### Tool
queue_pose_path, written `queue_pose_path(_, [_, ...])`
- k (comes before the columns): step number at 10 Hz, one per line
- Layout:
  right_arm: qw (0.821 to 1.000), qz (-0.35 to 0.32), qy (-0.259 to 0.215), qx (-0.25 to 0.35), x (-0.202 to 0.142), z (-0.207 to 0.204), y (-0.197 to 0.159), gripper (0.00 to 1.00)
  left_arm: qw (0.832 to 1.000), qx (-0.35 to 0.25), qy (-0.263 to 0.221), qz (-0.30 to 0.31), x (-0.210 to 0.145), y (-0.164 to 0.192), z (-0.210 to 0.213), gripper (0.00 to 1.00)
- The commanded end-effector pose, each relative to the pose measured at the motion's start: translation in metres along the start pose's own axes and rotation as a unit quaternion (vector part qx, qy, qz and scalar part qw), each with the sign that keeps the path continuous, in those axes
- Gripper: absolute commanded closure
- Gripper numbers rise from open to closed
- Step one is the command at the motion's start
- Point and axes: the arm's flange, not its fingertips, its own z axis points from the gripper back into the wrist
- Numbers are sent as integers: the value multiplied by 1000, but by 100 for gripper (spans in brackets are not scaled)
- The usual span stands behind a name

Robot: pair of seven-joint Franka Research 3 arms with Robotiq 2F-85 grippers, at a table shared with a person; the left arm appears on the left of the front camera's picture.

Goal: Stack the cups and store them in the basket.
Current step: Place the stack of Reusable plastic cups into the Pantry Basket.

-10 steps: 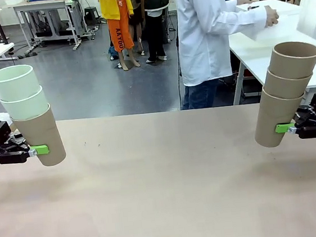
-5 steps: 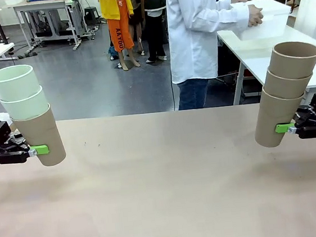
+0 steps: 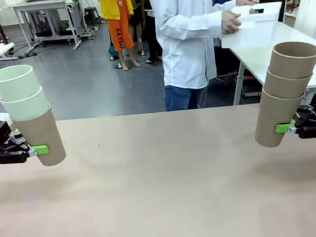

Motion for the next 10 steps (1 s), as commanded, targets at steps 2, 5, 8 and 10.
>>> queue_pose_path(2, [1000, 3, -3, -2, 5, -1, -1, 15, 1000, 0, -4, -5, 5, 1, 0, 16])
queue_pose_path(5, [1000, 3, -3, -2, 5, -1, -1, 15, 1000, 0, -4, -5, 5, 1, 0, 16])
queue_pose_path(8, [1000, 3, -3, -2, 5, -1, -1, 15, 1000, 0, -4, -5, 5, 1, 0, 16])
queue_pose_path(10, [1000, 3, -3, -2, 5, -1, -1, 15, 1000, 0, -4, -5, 5, 1, 0, 16])
